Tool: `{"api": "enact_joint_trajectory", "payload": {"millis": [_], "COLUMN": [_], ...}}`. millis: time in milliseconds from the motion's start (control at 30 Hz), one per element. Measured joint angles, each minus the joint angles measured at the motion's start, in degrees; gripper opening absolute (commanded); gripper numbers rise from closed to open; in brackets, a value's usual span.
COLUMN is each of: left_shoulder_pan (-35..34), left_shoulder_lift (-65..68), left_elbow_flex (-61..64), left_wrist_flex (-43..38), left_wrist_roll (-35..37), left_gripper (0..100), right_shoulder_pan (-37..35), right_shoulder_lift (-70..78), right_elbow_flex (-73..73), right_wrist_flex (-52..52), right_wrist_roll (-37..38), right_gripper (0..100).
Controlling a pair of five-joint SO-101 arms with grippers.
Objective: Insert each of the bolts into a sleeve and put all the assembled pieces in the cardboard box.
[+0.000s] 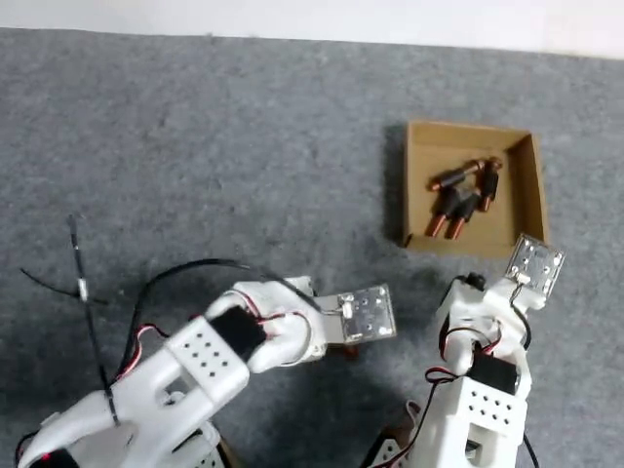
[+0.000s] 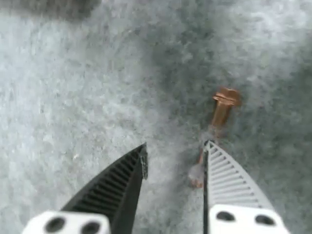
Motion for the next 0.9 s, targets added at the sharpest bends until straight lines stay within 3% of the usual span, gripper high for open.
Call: {"api": "enact_joint_trajectory", "payload": {"millis": [200, 567, 900], "left_shoulder_pan": [0.1, 0.7, 2.6], "left_shoulder_lift": [2.1, 26.5, 30.8], "left_elbow_flex": [0.3, -7.4, -8.9], "left_wrist_flex": [0.3, 0.2, -1.9], "left_wrist_roll": [-3.3, -5.4, -5.5], "left_gripper": [19, 18, 19], "right_shoulder_pan": [0.0, 0.0, 0.0], "right_shoulder_lift": [0.0, 0.0, 0.0], "right_elbow_flex": [0.0, 0.0, 0.0], "right_wrist_flex": [0.0, 0.0, 0.0], "right_wrist_roll": [0.0, 0.0, 0.0], "right_gripper": [0.5, 0.6, 0.6]}}
